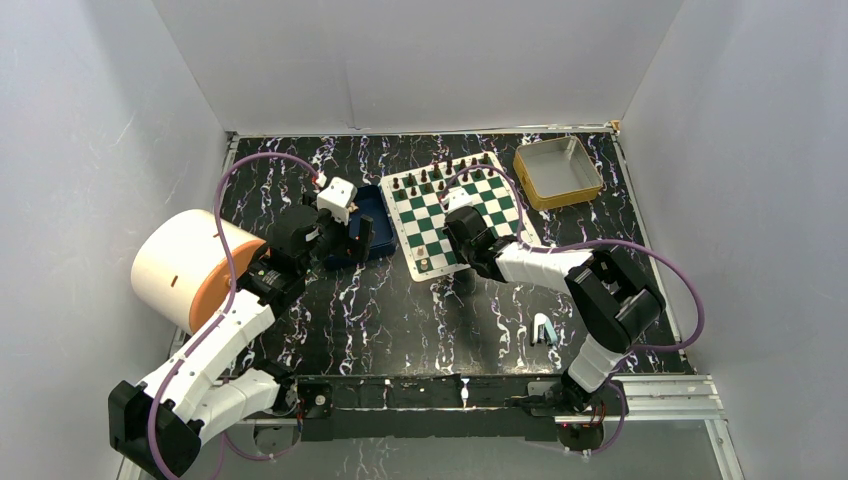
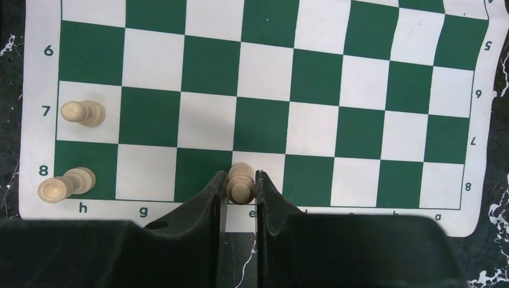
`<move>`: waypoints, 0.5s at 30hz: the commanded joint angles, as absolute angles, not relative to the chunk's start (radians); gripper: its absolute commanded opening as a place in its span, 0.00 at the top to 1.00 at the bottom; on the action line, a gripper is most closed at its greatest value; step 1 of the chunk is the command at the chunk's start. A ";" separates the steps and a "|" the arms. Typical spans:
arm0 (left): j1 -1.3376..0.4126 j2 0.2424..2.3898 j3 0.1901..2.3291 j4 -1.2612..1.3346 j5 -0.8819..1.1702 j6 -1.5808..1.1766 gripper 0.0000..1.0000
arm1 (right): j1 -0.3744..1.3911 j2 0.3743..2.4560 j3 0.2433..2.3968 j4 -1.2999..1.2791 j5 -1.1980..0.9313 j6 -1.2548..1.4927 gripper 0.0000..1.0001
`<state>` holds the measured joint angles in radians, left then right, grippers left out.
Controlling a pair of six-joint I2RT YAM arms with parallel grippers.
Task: Set up the chess pieces on the board
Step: Place the chess piece on the chessboard.
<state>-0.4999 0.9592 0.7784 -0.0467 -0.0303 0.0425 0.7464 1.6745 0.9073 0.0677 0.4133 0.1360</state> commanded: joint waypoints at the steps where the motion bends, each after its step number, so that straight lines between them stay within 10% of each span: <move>1: -0.505 0.937 0.784 -0.037 -0.041 0.051 0.08 | 0.733 1.670 0.934 0.047 0.440 0.159 0.82; 15: -0.505 0.937 0.783 -0.036 -0.038 0.051 0.09 | 0.724 1.674 0.978 -0.050 0.414 0.197 0.82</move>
